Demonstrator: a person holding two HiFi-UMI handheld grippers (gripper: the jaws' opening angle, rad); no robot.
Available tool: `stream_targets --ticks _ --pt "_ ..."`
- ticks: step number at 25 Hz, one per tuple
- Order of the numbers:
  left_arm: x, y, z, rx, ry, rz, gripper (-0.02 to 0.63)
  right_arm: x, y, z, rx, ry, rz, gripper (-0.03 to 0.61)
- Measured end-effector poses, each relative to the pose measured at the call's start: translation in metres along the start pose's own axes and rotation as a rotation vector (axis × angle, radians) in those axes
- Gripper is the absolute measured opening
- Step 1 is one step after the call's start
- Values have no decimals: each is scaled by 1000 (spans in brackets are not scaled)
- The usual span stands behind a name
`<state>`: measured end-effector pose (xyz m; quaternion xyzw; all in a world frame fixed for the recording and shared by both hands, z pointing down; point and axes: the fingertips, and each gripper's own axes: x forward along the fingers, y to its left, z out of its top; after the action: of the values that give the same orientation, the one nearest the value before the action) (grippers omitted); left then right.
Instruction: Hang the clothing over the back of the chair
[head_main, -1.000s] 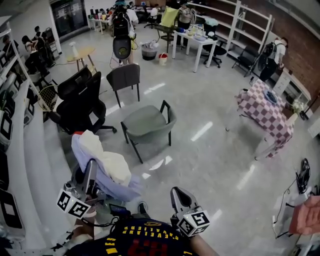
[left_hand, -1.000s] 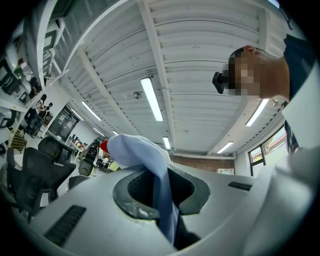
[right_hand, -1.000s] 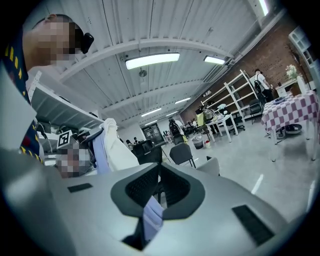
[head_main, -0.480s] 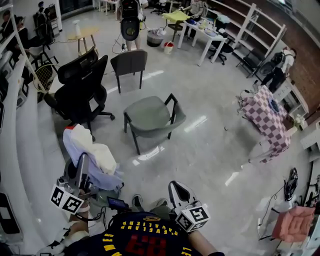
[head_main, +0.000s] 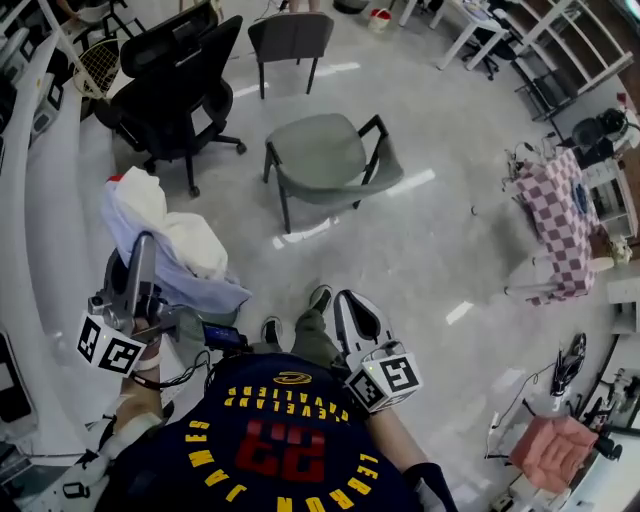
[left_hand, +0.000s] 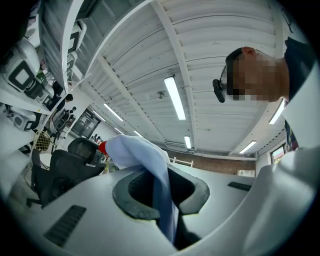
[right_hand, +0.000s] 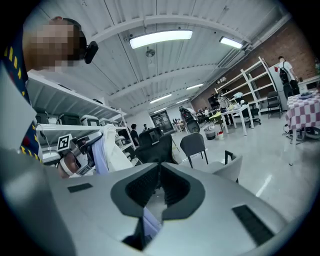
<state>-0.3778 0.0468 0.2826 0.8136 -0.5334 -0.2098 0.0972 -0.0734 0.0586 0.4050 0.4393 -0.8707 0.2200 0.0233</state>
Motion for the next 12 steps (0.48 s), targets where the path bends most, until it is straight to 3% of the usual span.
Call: stream_targets --ticks 5,12 --pt "28 8 0 8 -24 31 38 31 -20 13 -4 27 45 21" --pt "93 20 -24 47 -24 65 38 61 -80 35 20 47 56 21"
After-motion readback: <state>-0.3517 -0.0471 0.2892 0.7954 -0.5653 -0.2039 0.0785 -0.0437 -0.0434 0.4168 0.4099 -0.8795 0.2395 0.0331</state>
